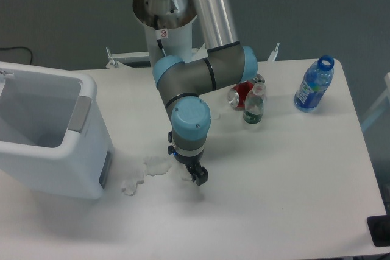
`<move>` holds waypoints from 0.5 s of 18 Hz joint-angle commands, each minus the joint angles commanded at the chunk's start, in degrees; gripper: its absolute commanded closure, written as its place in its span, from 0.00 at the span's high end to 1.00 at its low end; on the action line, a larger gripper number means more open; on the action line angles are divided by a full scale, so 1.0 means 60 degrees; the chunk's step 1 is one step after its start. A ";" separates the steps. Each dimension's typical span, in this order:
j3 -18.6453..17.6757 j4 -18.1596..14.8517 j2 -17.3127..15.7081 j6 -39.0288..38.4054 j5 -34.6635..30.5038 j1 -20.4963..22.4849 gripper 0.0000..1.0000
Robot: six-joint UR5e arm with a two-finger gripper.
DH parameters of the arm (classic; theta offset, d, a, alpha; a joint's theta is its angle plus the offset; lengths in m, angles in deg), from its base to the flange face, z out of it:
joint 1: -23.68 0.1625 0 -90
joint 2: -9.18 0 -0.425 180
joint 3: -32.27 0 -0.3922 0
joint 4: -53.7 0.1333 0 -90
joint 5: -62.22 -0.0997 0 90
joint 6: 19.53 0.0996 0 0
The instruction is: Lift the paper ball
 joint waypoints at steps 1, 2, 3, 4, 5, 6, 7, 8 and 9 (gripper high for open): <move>0.0000 0.0058 0.0015 -0.0116 0.0000 0.0000 0.83; 0.0000 0.0074 0.0015 -0.0277 0.0000 0.0000 0.76; 0.0000 0.0074 0.0029 -0.0366 0.0000 0.0000 0.69; -0.0015 0.0074 0.0029 -0.0396 0.0000 -0.0015 0.61; -0.0015 0.0074 0.0044 -0.0396 0.0000 -0.0015 0.54; 0.0000 0.0074 0.0044 -0.0454 0.0000 -0.0015 0.46; 0.0000 0.0074 0.0044 -0.0469 0.0000 -0.0015 0.39; 0.0000 0.0074 0.0044 -0.0484 0.0000 -0.0015 0.32; 0.0015 0.0074 0.0044 -0.0513 0.0000 -0.0015 0.24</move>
